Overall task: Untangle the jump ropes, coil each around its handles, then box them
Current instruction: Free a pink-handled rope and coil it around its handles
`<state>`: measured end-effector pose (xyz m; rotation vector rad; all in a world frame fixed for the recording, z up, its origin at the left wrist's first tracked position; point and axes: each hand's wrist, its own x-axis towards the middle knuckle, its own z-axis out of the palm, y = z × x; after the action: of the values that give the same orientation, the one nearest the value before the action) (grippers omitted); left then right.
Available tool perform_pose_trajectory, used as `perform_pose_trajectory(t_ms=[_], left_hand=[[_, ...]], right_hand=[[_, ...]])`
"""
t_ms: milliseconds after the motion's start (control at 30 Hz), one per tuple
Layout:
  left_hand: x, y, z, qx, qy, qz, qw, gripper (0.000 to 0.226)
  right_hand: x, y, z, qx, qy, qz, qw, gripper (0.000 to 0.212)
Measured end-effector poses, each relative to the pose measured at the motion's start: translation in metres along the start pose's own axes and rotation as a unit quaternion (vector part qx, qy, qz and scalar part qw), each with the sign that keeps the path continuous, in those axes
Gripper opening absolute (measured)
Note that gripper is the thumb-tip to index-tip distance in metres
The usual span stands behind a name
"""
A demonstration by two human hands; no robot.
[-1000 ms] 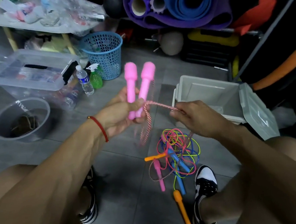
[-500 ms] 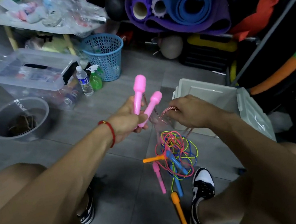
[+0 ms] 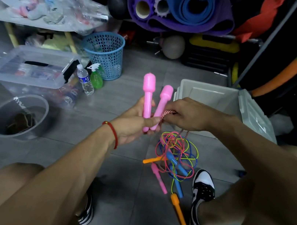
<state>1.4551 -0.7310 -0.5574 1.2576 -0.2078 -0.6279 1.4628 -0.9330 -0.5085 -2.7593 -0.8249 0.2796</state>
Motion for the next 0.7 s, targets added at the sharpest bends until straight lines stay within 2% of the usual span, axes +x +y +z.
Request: perform_pose_trajectory(t_ms=[67, 133, 200, 300, 400, 467, 567, 700], left_hand=[[0.000, -0.004, 0.000, 0.068, 0.004, -0.004, 0.998, 0.051], [0.000, -0.002, -0.001, 0.112, 0.051, -0.004, 0.992, 0.058], [-0.001, 0.011, -0.009, 0.097, 0.141, 0.017, 0.985, 0.057], [-0.001, 0.034, -0.035, 0.021, 0.283, 0.054, 0.957, 0.048], [-0.001, 0.039, -0.054, 0.029, 0.359, 0.051, 0.932, 0.051], [-0.001, 0.031, -0.054, 0.102, 0.359, 0.031, 0.927, 0.052], [0.001, 0.014, -0.045, 0.175, 0.325, -0.005, 0.929, 0.055], [-0.002, 0.006, -0.033, 0.257, 0.283, -0.031, 0.923, 0.052]], right_hand=[[-0.003, -0.001, 0.003, 0.015, 0.011, 0.008, 1.000, 0.015], [-0.007, 0.006, 0.012, 0.022, 0.021, 0.039, 0.999, 0.027], [-0.014, 0.025, 0.026, 0.068, 0.009, 0.091, 0.993, 0.027], [-0.037, 0.070, 0.053, 0.072, -0.052, 0.159, 0.983, 0.028], [-0.057, 0.097, 0.076, 0.079, -0.087, 0.191, 0.975, 0.025], [-0.053, 0.100, 0.079, 0.109, -0.017, 0.185, 0.976, 0.034], [-0.032, 0.075, 0.049, 0.155, 0.080, 0.157, 0.972, 0.024], [-0.014, 0.026, -0.007, 0.072, 0.094, 0.022, 0.993, 0.032]])
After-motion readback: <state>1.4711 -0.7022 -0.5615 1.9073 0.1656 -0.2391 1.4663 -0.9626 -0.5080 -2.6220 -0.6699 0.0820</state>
